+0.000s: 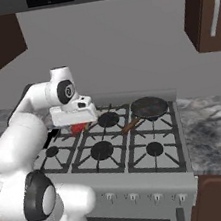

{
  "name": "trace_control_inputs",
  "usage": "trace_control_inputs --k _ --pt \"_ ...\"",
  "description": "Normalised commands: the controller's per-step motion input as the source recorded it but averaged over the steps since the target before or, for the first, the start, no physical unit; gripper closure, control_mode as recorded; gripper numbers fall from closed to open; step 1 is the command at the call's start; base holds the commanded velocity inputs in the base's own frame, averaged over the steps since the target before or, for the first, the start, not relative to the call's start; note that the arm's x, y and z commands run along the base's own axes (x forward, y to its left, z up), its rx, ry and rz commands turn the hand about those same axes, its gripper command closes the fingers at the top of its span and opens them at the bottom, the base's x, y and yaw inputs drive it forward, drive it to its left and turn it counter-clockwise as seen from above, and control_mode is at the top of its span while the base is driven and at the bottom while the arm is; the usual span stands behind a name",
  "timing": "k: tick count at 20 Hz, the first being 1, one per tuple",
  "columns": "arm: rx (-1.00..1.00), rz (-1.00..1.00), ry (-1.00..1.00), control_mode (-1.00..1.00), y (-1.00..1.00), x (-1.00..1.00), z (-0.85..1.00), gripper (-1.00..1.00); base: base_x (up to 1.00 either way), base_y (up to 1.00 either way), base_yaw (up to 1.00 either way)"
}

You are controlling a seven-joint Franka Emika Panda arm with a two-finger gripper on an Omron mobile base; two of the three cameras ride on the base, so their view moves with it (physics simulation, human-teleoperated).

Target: Place one of the steaks on the plate and the other in the bowl. Then place the bowl in the fridge.

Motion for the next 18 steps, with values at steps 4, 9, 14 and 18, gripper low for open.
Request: trace_control_inputs --k 4,9,14,18 --pt "0.11 0.00 -0.06 -1.00 -0.01 -0.41 0.00 1.00 0.00 0.00 0.00" --pt "0.00 0.00 0.00 -1.00 -0.09 0.00 0.00 1.00 0.00 0.00 0.00" --pt "0.00 0.00 0.00 -1.00 0.01 -0.04 0.00 1.00 0.00 0.00 0.00" --pt "0.00 0.00 0.00 1.00 0.03 -0.04 0.00 1.00 -0.20 0.25 0.14"
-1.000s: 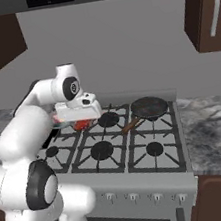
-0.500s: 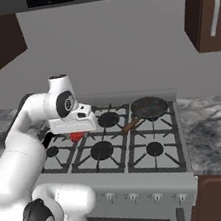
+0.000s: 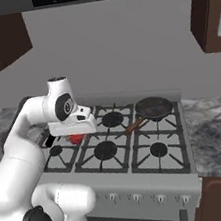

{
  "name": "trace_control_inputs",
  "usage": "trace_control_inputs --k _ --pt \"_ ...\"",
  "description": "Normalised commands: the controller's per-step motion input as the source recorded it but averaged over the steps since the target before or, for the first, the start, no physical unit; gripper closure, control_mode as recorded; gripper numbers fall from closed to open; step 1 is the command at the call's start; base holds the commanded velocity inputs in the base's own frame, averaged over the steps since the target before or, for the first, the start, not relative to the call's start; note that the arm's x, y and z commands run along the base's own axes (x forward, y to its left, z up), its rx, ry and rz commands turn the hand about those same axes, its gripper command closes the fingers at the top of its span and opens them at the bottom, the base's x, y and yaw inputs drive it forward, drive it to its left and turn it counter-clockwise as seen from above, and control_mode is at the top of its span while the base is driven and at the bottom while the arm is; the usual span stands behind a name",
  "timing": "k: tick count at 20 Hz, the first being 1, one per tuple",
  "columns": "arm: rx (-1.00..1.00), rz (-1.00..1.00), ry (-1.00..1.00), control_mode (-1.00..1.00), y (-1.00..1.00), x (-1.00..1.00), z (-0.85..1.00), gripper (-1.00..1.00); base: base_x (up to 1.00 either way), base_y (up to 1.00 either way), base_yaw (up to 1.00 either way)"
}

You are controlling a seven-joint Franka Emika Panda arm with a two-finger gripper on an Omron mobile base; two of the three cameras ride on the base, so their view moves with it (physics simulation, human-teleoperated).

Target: Place one of the steaks on the plate and the other in the bowl. Then place the bowl in the fridge.

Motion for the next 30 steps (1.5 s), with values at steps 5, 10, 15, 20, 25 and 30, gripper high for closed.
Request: trace_control_inputs --k 5,10,15,20,25,30 --pt "0.00 0.00 0.00 1.00 0.00 0.00 0.00 1.00 -0.43 0.64 0.39" --pt "0.00 0.00 0.00 1.00 0.00 0.00 0.00 1.00 -0.14 0.82 0.75" --pt "0.00 0.00 0.00 1.00 0.00 0.00 0.00 1.00 0.00 0.53 0.85" --pt "0.00 0.00 0.00 1.00 0.00 0.00 0.00 1.00 0.00 0.34 0.76" --pt "0.00 0.00 0.00 1.00 0.00 0.00 0.00 1.00 0.08 0.10 0.48" --pt "0.00 0.00 0.00 -1.00 0.02 0.02 0.00 1.00 0.02 0.00 0.05"
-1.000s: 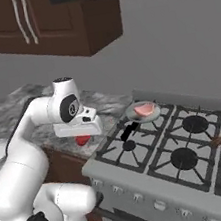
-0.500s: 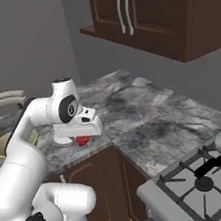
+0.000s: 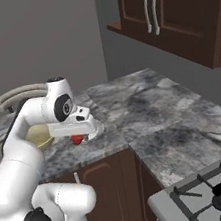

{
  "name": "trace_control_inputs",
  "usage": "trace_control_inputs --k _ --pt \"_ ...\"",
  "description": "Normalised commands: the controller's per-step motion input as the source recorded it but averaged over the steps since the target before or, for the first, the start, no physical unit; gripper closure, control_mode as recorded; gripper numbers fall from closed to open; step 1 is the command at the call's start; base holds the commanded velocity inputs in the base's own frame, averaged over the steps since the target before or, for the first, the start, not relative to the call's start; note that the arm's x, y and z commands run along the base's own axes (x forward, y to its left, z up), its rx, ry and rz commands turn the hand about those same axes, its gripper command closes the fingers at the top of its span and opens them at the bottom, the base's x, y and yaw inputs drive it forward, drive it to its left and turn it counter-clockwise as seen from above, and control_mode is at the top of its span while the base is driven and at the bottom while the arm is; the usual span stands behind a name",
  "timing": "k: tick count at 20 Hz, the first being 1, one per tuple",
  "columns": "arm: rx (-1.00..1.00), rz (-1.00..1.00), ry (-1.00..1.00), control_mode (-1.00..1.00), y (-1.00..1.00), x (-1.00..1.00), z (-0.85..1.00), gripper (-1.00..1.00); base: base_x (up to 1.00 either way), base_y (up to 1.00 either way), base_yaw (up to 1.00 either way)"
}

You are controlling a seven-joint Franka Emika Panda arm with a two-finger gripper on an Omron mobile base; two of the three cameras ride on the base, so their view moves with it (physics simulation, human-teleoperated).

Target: Place one of the steaks on the plate and the other in the bowl. Then place the bowl in the fridge.

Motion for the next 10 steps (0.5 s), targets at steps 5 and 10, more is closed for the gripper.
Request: trace_control_inputs --k 5,10 --pt "0.07 0.30 -0.01 -1.00 -0.13 0.95 -0.19 1.00 0.00 0.00 0.00" --pt "0.05 0.36 0.00 -1.00 -0.05 0.99 -0.06 1.00 0.00 0.00 0.00"
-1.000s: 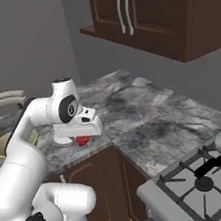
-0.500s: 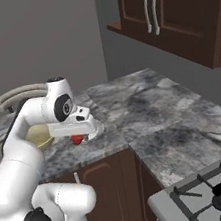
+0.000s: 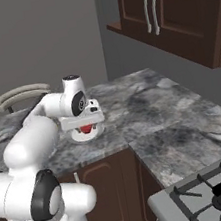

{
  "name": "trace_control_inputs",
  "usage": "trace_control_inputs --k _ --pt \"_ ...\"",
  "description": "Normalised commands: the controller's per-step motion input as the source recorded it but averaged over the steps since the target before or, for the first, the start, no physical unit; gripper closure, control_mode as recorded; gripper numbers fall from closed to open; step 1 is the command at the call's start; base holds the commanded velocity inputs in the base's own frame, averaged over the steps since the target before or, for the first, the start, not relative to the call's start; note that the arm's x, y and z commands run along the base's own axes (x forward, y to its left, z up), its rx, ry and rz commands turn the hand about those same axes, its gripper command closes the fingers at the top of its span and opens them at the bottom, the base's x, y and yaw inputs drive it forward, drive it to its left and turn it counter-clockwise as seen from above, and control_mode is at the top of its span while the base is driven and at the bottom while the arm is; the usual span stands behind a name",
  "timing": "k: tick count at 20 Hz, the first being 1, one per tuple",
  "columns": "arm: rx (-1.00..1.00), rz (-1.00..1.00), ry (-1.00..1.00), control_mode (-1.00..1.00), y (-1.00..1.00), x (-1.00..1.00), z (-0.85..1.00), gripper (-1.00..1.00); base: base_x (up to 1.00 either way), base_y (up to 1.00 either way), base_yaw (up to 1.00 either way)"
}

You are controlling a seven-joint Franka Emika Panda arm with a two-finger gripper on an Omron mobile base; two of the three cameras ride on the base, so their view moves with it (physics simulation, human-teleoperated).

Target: Place one of the steaks on the plate and the other in the bowl. Then place the bowl in the fridge.

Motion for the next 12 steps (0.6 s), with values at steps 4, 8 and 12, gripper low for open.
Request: trace_control_inputs --k 4,8,12 --pt "0.00 0.17 0.00 -1.00 0.26 1.00 -0.14 1.00 0.00 0.00 0.00" --pt "0.00 0.15 0.01 -1.00 0.29 1.00 -0.33 1.00 0.00 0.00 0.00" --pt "0.00 0.11 0.02 -1.00 0.30 0.88 -0.48 1.00 0.00 0.00 0.00"
